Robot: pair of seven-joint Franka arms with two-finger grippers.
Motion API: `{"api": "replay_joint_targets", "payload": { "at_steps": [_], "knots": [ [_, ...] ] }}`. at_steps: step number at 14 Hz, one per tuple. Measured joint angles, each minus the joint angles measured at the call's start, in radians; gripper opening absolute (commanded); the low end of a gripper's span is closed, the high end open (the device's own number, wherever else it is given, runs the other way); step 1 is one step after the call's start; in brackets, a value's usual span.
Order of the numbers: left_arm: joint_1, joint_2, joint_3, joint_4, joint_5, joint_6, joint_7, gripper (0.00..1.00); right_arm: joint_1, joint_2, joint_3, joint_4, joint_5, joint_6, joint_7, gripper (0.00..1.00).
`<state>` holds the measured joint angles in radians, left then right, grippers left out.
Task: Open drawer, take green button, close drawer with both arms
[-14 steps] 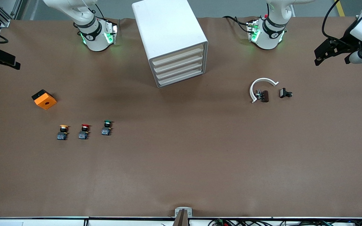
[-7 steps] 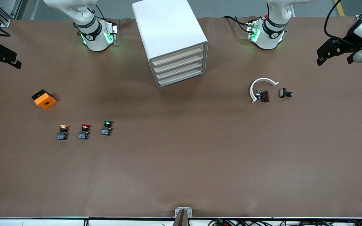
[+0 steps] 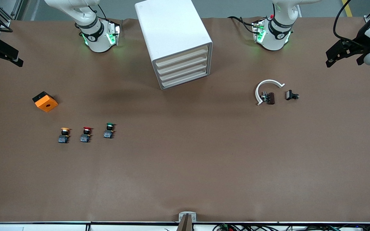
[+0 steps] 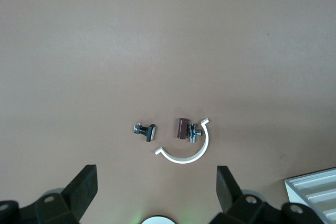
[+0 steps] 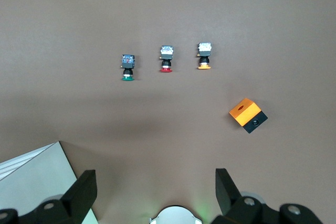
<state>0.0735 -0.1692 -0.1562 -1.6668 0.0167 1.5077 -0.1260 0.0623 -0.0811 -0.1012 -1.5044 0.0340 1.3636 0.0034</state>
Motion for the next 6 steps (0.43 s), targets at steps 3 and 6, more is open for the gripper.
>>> {"api": "replay_joint_targets", "payload": {
  "at_steps": [3,6],
  "knots": [
    [0.004,0.003,0.0,0.015,0.0,0.0,0.001,1.0,-0.001,-0.003,0.001,-0.009,0.0,0.019,0.001,1.0],
    [0.01,0.009,0.002,0.017,0.0,0.0,0.002,1.0,-0.001,-0.01,0.015,-0.009,0.0,0.052,0.001,1.0]
  ]
}}
